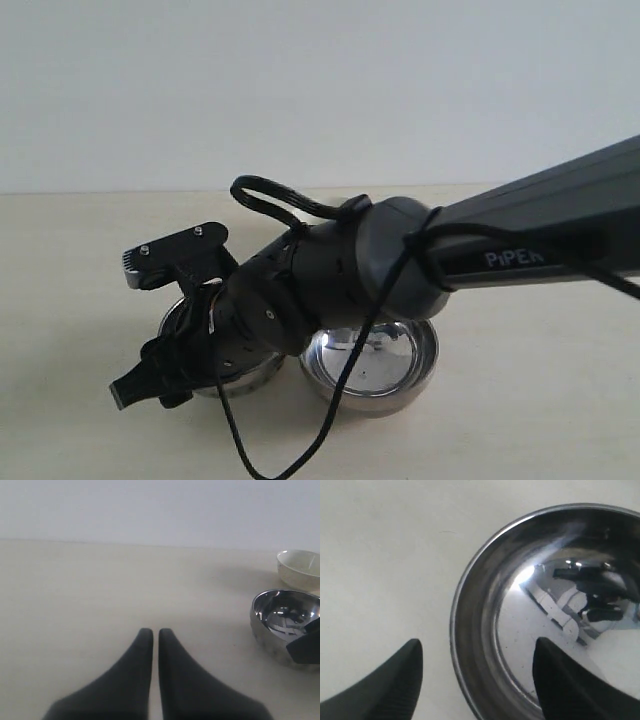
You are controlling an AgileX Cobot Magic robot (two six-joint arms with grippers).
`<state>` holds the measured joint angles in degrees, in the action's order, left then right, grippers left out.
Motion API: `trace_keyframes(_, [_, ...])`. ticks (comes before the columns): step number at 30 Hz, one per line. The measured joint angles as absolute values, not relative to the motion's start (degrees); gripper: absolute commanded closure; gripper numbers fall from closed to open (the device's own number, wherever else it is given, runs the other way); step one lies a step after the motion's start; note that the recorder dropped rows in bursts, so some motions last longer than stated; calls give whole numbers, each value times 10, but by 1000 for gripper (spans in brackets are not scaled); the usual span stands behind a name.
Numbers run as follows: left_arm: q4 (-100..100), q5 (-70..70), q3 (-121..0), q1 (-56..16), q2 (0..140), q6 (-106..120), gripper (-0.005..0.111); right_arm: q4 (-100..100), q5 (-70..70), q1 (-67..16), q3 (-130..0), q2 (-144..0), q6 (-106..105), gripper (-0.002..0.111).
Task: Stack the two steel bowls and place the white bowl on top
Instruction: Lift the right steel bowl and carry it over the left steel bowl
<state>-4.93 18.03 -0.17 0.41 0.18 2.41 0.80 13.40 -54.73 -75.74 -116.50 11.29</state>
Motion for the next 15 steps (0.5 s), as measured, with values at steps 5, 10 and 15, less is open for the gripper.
trace_keyframes(5, [-49, 180, -2, 4, 2, 24, 103, 8, 126, -547, -759, -1187, 106, 52])
trace_keyframes(10, [-49, 180, -2, 4, 2, 24, 103, 8, 116, -547, -759, -1204, 105, 83])
trace_keyframes(15, [-49, 180, -2, 4, 2, 24, 103, 0, 96, -548, -763, -1206, 92, 108])
